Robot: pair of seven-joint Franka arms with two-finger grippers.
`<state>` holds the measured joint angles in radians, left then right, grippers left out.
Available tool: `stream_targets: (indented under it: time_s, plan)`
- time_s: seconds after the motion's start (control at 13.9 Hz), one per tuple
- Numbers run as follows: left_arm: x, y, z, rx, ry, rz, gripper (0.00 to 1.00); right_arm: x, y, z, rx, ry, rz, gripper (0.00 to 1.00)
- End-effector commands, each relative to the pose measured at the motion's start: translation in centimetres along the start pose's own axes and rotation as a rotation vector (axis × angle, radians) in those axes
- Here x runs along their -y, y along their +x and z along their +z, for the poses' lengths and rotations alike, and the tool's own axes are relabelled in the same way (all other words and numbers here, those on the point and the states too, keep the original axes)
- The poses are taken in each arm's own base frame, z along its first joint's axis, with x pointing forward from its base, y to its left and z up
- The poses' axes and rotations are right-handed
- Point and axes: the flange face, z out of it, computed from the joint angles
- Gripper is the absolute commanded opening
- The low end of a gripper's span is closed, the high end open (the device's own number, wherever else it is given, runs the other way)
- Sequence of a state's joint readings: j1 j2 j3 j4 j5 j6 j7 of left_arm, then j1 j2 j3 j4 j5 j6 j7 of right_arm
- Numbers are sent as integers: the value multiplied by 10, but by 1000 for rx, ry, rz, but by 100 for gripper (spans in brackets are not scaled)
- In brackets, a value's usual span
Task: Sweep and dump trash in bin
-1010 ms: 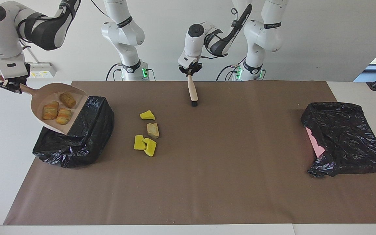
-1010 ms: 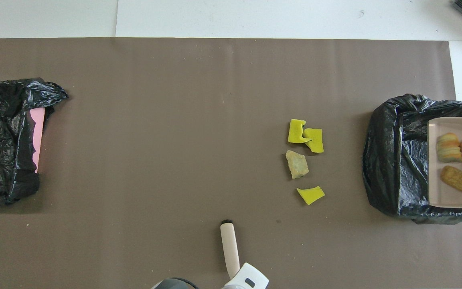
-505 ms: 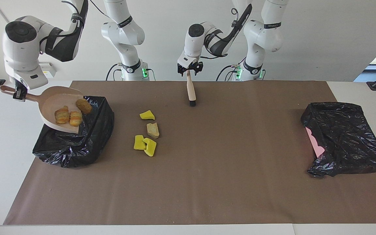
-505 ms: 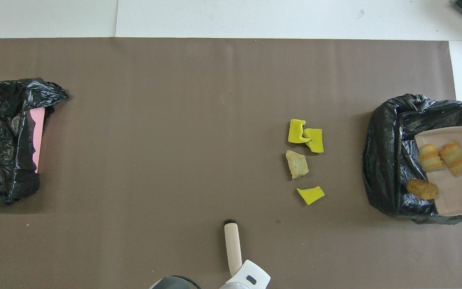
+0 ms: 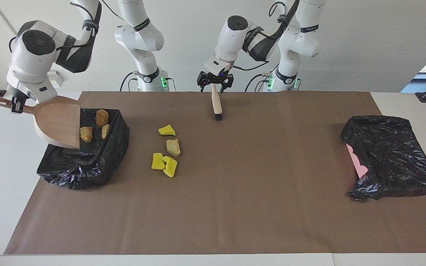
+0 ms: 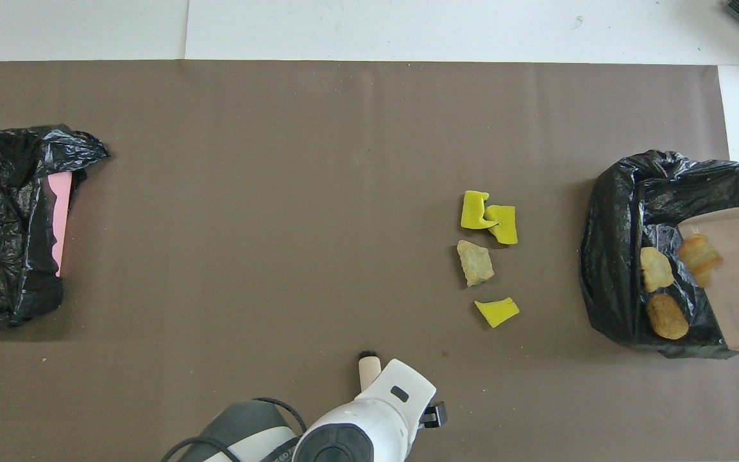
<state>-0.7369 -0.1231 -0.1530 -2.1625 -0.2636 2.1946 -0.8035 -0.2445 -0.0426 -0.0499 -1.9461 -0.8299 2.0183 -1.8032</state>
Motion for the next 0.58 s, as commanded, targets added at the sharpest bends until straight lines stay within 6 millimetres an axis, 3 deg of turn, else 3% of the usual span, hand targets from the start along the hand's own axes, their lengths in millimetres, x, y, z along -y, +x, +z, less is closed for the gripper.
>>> stream_targets:
  time_s: [0.0, 0.22, 0.36, 0.5]
  plan:
    - [26, 58, -65, 6, 33, 136, 100, 4, 3, -7, 52, 1, -20, 0]
    - [93, 112, -109, 7, 45, 243, 100, 6, -4, -11, 72, 2, -23, 0]
    - [119, 131, -144, 43, 69, 238, 100, 14, -23, -30, 88, -5, 11, 0]
    - [136, 143, -167, 14, 128, 242, 100, 28, -41, -51, 81, -6, 91, 0]
